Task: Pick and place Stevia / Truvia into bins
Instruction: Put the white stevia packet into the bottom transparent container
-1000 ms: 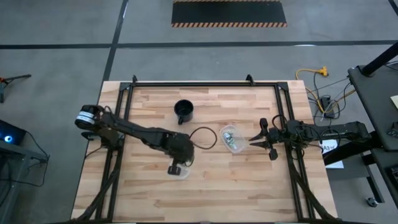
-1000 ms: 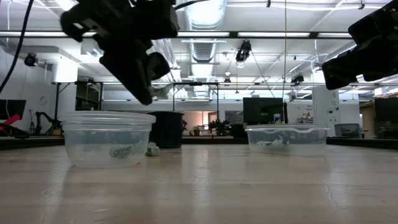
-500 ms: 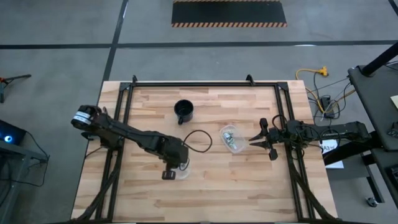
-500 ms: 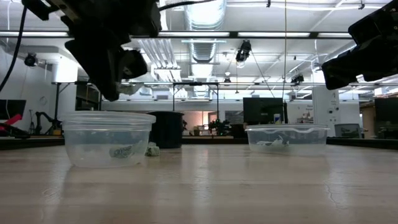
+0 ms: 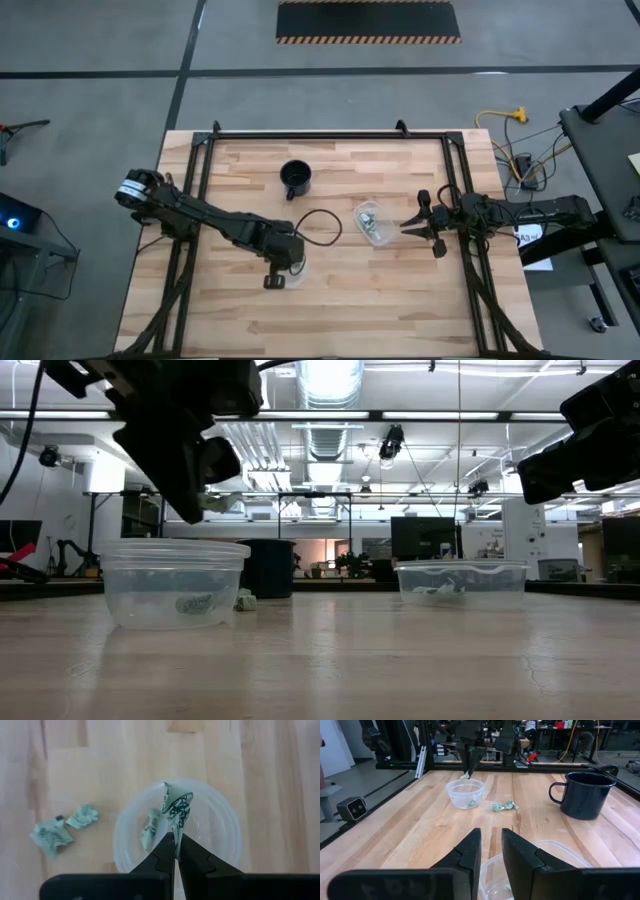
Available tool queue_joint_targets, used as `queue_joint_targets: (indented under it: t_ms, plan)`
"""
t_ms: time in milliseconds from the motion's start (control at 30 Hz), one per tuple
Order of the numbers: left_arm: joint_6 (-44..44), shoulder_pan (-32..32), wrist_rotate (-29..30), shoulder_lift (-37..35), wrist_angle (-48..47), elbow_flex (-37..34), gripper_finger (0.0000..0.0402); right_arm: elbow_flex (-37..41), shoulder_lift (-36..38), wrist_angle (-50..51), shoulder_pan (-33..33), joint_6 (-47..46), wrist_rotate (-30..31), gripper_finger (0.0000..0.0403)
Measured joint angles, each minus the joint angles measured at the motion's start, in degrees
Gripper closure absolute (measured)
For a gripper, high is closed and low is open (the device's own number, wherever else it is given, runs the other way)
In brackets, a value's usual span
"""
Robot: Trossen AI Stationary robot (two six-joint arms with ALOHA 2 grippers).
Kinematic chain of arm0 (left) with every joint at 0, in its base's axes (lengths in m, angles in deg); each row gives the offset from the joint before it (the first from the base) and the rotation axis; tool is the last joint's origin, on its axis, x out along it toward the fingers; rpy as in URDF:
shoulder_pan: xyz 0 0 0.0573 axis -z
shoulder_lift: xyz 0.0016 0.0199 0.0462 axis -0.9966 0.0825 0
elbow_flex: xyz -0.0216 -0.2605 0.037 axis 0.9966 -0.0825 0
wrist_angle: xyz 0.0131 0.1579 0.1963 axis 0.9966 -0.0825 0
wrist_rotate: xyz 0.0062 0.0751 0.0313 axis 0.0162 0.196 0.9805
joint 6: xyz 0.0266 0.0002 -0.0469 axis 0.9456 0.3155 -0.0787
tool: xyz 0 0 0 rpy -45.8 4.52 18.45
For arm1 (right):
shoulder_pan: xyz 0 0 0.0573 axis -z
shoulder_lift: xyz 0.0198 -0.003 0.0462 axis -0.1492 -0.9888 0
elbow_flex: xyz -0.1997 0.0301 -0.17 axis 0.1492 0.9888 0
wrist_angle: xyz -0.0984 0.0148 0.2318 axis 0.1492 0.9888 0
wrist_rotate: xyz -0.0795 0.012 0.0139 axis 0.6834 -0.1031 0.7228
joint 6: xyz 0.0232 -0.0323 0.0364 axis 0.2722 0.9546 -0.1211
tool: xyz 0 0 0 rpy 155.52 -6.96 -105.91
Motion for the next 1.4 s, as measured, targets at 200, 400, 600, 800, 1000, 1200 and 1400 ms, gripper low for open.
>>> queue_joint_targets:
  t_ms: [200, 400, 600, 800, 1000, 1200, 1400]
  plan:
    - [0.00, 0.02, 0.77, 0.00, 0.21, -0.03, 0.0402, 0.00, 0.02, 0.00, 0.00, -0.08, 0.00, 0.0335]
    - [0.00, 0.02, 0.75, 0.00, 0.20, -0.11, 0.0402, 0.00, 0.00, 0.00, 0.00, -0.12, 0.00, 0.0335]
    - [0.00, 0.02, 0.75, 0.00, 0.20, -0.11, 0.0402, 0.00, 0.00, -0.01, 0.00, -0.02, 0.00, 0.0335]
    - [0.07, 0.02, 0.72, 0.00, 0.22, -0.13, 0.0402, 0.00, 0.00, -0.02, 0.00, -0.03, 0.00, 0.0335]
    - [0.07, 0.02, 0.71, 0.00, 0.69, -0.13, 0.0402, 0.00, 0.00, 0.00, 0.00, -0.12, 0.00, 0.0335]
    - [0.04, 0.02, 0.67, 0.00, 6.10, -0.13, 0.0402, 0.00, 0.00, -0.02, 0.00, -0.03, 0.00, 0.0335]
    - [-0.97, 0.04, -0.22, -0.08, 11.89, -0.09, 0.0402, 0.00, 0.00, 0.00, 0.00, 0.01, 0.00, 0.0335]
